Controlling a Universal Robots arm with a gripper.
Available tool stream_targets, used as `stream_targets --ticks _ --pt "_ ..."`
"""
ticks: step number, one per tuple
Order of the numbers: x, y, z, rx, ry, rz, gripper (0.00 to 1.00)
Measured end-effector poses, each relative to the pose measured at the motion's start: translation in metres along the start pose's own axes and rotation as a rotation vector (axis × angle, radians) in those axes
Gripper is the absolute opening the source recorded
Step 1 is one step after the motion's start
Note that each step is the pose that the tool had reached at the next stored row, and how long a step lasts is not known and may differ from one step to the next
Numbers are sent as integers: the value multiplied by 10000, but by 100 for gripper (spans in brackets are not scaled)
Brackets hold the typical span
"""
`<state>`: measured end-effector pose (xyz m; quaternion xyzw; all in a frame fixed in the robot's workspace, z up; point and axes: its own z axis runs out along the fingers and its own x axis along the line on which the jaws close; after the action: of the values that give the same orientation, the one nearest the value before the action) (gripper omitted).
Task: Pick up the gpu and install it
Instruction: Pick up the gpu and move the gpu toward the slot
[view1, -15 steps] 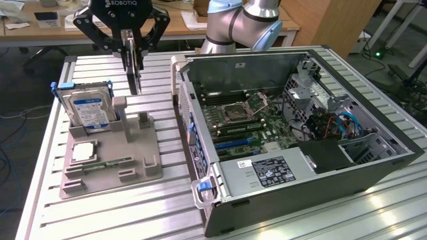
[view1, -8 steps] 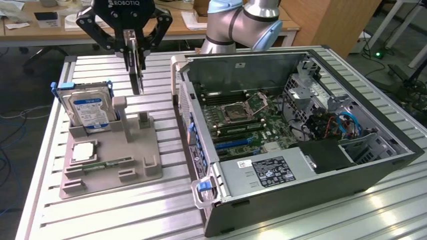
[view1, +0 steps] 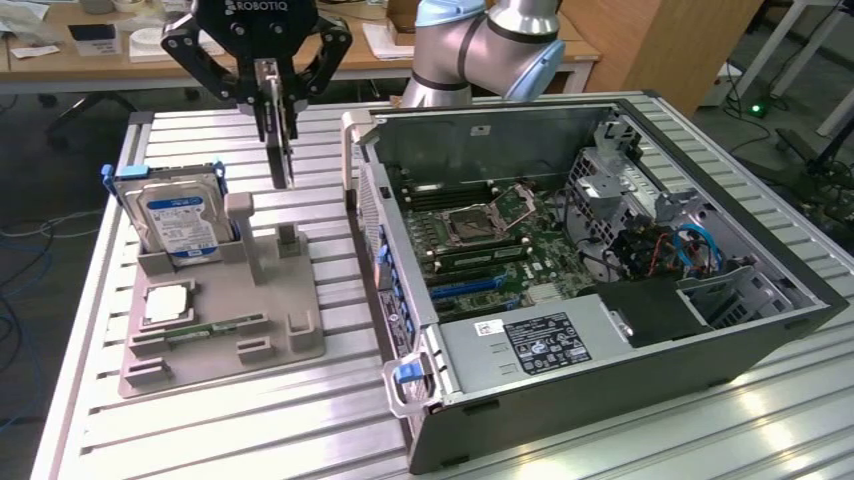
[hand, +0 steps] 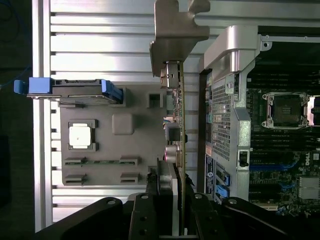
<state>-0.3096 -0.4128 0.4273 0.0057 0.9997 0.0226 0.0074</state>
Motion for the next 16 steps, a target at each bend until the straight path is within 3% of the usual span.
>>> stream_targets --ticks 16 --pt "-143 1 2 -1 0 0 28"
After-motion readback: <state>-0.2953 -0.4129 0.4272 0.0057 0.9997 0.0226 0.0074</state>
